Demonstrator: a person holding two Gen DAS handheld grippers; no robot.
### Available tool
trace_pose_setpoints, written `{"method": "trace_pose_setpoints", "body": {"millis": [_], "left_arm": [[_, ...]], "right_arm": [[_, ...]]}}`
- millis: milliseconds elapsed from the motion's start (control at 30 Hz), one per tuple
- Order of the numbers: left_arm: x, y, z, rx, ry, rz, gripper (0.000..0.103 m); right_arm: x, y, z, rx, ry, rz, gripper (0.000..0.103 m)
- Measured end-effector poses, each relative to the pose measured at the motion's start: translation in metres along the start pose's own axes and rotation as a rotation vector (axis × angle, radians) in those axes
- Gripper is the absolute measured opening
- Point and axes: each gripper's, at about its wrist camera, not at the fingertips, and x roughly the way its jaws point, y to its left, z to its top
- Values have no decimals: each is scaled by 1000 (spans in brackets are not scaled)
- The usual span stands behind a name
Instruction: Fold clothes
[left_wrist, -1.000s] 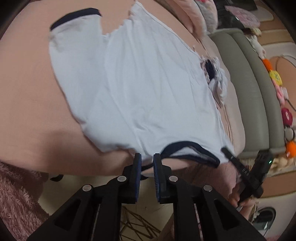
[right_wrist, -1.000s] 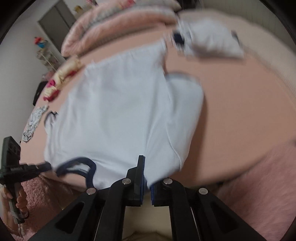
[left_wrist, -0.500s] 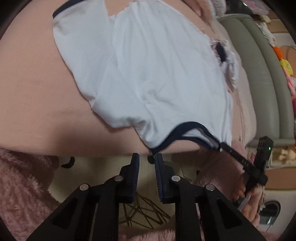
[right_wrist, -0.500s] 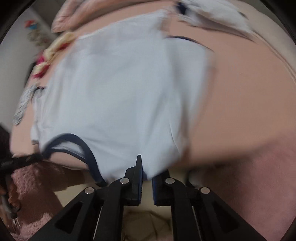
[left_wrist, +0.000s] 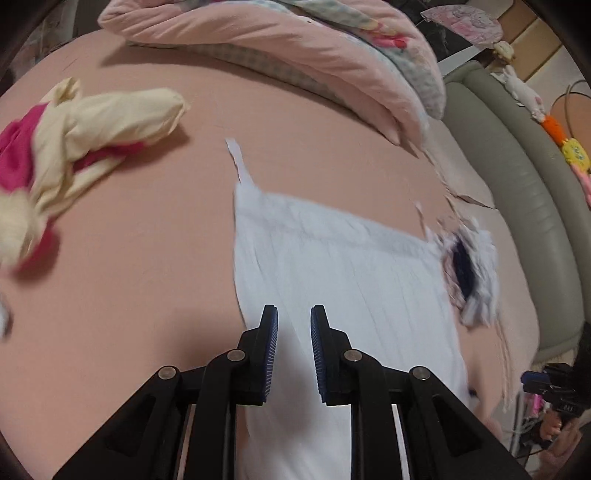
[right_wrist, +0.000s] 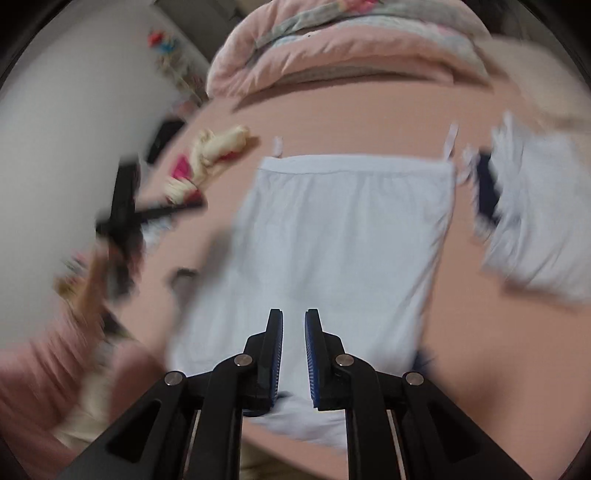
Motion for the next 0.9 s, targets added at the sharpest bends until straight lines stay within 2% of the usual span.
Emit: {"method": "trace_pose_setpoints", "body": {"millis": [100,200,267,333,367,433,500,567,633,667,700,733,767,800,900], "left_arm": [[38,7,33,-17,20,53,16],[61,4,51,-25,33,128,16],[67,0,55,-10,28,186,18],[73,0,60,-8,33,242,26],[76,3,64,-21,45,241,30],[80,7,71,-40,64,233,38],[84,11,78,-58,83,225,42],[91,14,82,-46,103,242,42],[101,17,81,-27,131,250,42],[105,20,79,-37,143,211,37],[108,21,78,-42,153,178,9],[108,20,77,-32,156,170,6],[106,23,80,-33,149,174,6],[104,25,83,-34,142,178,6],[99,32,92,-38,120,191,6]], "right_arm": [[26,-20,35,-28,12,-174,11],[71,-62,70,139,2,-203,11],[94,-77,85,208,-1,-260,11],[111,-85,98,247,10,-334,12],[115,-86,104,256,12,-368,12],[121,-89,115,254,11,-429,24],[124,-95,124,265,1,-474,44],[132,-106,132,286,13,-471,57],[154,-119,140,300,62,-473,57],[163,-123,141,310,82,-439,56],[172,-127,143,321,101,-406,36],[180,-130,145,328,118,-378,18],[185,-128,147,317,119,-369,8],[184,-121,152,282,101,-361,3],[171,-95,170,189,31,-326,2]]}}
